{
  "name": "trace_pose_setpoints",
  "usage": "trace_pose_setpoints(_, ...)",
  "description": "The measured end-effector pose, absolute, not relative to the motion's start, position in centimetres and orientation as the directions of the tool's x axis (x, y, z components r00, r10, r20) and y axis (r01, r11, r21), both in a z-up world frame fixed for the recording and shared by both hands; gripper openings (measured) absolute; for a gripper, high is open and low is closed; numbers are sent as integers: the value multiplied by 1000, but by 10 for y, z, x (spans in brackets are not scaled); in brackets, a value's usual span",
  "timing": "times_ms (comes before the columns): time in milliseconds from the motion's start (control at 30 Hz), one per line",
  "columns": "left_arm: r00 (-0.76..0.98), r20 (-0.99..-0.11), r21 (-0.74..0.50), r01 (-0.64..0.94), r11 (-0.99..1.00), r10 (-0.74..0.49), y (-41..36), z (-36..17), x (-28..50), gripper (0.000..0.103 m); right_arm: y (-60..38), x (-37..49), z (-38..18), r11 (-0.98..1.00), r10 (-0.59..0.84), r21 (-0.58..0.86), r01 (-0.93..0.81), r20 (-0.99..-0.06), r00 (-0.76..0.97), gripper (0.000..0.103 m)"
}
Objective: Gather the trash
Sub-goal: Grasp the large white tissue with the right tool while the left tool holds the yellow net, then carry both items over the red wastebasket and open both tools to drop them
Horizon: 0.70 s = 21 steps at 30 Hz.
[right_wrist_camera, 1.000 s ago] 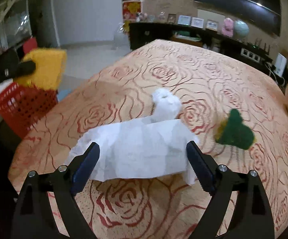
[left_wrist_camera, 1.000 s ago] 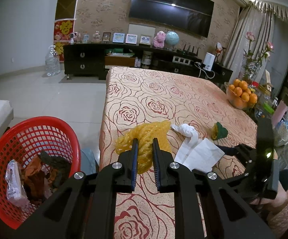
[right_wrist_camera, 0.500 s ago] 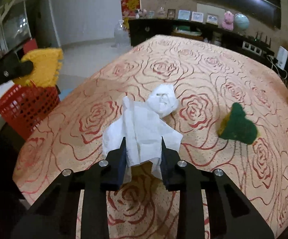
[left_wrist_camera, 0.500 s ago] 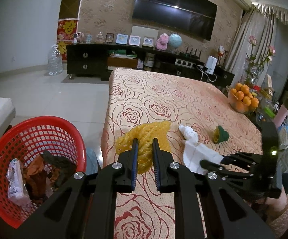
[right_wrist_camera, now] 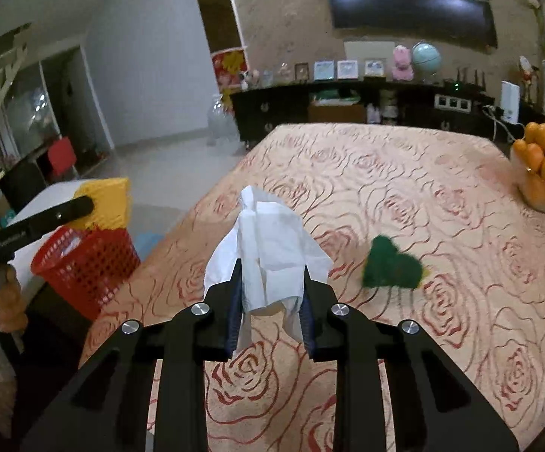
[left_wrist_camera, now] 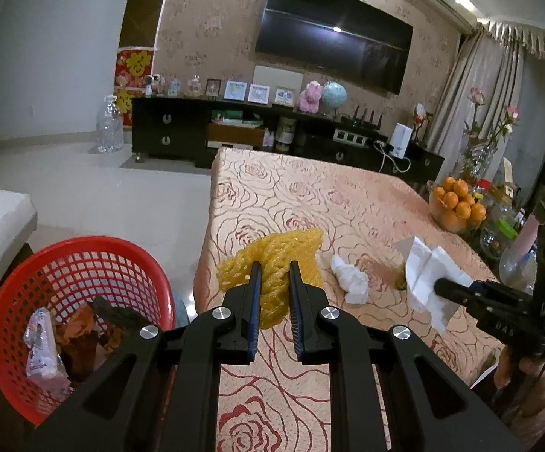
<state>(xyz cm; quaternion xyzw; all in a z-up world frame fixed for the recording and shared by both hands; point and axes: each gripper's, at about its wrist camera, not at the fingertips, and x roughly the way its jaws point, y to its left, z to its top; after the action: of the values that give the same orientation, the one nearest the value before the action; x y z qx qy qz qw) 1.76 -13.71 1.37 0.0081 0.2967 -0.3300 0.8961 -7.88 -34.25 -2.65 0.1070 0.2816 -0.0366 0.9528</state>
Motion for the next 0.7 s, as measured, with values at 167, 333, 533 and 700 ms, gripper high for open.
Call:
trace_pose_setpoints(167, 627, -526, -178, 579, 796, -574, -126, 24, 18, 13, -350, -83, -20, 970, -63, 166, 179, -538, 841, 26)
trace_pose_setpoints(333, 667, -510, -163, 546, 822, -544, -108, 36, 18, 13, -352, -90, -12, 967, -92, 157, 202, -522, 848, 26)
trace_pose_setpoints(533, 733, -494, -118, 477, 871, -469, -77, 48, 23, 13, -353, -89, -2, 962, -112, 157, 222, -514, 851, 26)
trace_pose_setpoints(700, 771, -493, -120, 399, 909, -403, -47, 48, 36, 13, -340, -79, 1, 967, -97, 152, 203, -517, 850, 26)
